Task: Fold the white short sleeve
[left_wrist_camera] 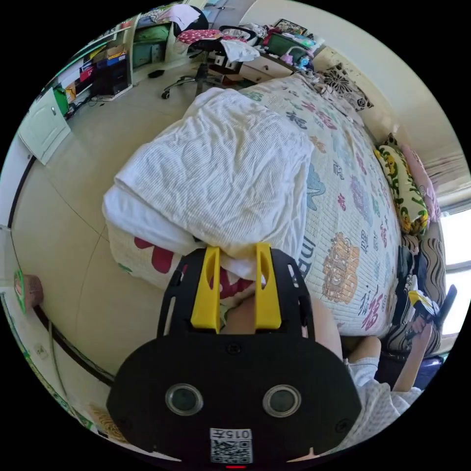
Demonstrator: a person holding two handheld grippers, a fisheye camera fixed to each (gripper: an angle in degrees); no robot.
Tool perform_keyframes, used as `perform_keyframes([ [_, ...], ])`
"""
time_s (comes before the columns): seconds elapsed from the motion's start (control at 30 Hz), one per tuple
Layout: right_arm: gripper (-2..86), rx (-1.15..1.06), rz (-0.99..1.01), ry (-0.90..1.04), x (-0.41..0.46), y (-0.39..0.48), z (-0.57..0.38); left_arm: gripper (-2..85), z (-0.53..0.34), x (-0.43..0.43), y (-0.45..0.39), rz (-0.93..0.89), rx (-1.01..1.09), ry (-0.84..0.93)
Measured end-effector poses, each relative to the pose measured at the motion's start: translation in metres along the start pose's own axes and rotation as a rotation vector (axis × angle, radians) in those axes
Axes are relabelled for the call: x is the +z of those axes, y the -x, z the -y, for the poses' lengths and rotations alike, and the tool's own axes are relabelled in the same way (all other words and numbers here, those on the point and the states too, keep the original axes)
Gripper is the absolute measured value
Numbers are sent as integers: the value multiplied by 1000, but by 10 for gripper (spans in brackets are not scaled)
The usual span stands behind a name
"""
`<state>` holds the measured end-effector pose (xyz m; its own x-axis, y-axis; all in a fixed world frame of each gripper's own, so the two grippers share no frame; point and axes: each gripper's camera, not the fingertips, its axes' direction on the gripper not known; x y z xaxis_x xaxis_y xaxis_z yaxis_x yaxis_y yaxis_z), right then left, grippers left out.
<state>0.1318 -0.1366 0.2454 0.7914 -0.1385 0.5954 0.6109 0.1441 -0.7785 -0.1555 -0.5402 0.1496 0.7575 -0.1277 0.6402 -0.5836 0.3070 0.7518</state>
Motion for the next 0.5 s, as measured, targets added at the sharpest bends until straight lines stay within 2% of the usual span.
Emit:
perform_keyframes([
  [0.1, 48, -25, -47, 21, 27, 34, 32, 56, 22, -26, -20, -2, 67, 71],
  [0.17, 50, -36, -67, 35, 41, 52, 49, 23, 25, -54, -32, -48, 124, 50],
  [0.33, 52, -55, -133, 73, 76, 94, 82, -1, 10, -180, -71, -286, 188, -180],
  [0.5, 57, -33, -137, 102, 99, 116, 103, -6, 2, -270, -133, -497, 312, -291],
])
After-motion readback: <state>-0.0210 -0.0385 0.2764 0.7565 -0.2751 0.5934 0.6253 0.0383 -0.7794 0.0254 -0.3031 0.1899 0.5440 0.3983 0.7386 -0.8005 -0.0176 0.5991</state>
